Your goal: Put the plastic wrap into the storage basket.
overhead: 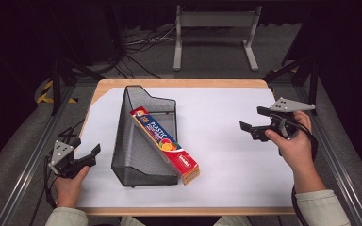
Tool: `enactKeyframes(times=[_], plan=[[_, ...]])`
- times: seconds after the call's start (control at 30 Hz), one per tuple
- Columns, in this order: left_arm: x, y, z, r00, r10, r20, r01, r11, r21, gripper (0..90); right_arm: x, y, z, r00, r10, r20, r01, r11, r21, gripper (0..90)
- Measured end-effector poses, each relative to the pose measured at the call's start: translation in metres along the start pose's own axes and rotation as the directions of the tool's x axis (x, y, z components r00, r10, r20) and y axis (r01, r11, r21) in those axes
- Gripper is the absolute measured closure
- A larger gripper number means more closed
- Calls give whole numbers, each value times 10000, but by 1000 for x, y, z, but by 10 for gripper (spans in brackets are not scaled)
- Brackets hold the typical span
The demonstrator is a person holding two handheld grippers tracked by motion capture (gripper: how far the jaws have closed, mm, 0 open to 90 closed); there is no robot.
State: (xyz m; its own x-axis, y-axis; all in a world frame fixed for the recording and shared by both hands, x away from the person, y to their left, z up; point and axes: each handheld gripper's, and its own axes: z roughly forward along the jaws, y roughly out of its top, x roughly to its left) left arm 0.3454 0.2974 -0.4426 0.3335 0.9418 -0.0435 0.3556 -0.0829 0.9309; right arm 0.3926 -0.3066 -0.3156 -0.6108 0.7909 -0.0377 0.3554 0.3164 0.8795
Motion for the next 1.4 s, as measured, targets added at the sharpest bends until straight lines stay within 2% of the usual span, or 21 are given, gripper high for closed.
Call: enactKeyframes(times=[0.03,0.17,0.57,0.77,0.93,1.07,1.17,1.2,1.4], plan=[[-1,0,0,10000,10,-8,-10,10000,11,216,-6,-8,0,9997,-148,177,145,9998,134,110],[-1,0,0,10000,-2,-20,2,10000,-2,215,-15,-21,2,9991,-274,321,262,9990,373,110],[2,-1,-2,9999,-100,-43,100,9999,-26,215,-42,-62,12,9963,-481,714,450,9980,439,106],[1,-1,-2,10000,-64,21,64,10000,29,215,-45,-82,18,9981,-249,571,217,9981,569,103],[1,-1,-2,9999,-72,88,72,10000,0,215,-45,-93,24,9983,-291,511,246,9959,872,103],[1,-1,-2,9999,-41,134,40,10000,13,225,-45,-99,27,9986,-274,454,236,9963,829,104],[1,-1,-1,9997,-40,234,38,9999,96,230,-46,-106,31,9990,-265,372,226,9946,1013,103],[1,-1,-1,9996,-36,266,33,9999,118,229,-46,-109,33,9995,-126,276,95,9941,1082,103],[0,-2,0,9991,-4,431,-5,9998,201,227,-46,-114,37,9999,-57,144,39,9919,1268,104]])
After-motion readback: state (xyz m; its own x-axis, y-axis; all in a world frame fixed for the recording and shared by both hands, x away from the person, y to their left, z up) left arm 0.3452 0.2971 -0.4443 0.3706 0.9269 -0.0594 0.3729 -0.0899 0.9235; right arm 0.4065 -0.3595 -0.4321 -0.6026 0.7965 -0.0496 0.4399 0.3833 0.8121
